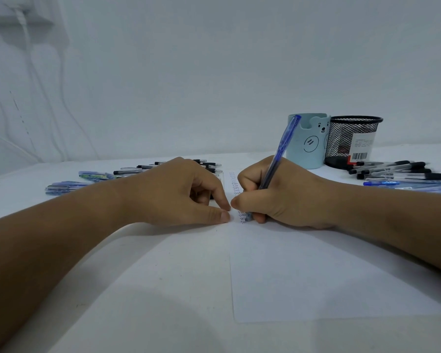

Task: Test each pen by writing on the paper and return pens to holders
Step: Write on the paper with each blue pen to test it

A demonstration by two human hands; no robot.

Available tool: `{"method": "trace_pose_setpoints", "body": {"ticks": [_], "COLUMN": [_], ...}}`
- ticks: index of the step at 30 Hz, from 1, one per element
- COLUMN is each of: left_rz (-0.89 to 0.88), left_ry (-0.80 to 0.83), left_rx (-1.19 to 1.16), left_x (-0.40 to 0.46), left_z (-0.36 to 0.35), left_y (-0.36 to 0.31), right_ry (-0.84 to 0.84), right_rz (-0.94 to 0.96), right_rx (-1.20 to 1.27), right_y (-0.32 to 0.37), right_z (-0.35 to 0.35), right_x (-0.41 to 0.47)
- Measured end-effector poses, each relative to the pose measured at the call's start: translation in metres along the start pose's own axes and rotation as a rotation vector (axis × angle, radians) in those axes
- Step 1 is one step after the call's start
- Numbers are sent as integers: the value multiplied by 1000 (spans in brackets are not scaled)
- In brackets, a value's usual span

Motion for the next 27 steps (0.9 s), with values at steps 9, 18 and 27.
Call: {"method": "trace_pose_setpoints", "body": {"ticks": [9, 18, 27], "left_rz": [2, -1, 10], "left_ry": [3, 0, 7], "left_rx": [-4, -2, 2], "left_x": [-1, 0, 0], "left_z": [-1, -1, -1], "left_y": [1, 1, 3], "right_ry": [-1, -22, -24], "right_rz": [1, 20, 38], "right_rx": [-21, -21, -3], "right_y": [0, -4, -2], "right_z": [0, 3, 3], "right_x": [0, 3, 4]}}
Point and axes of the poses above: each hand's wrist, its own x-axis towards the middle knuckle, its own z-axis out of the back of the hand, y = z × x, the point moved 7 cm from there along x, towards the middle knuckle, and after that the axes turned 15 degrees about x, right-handed, at the moved point
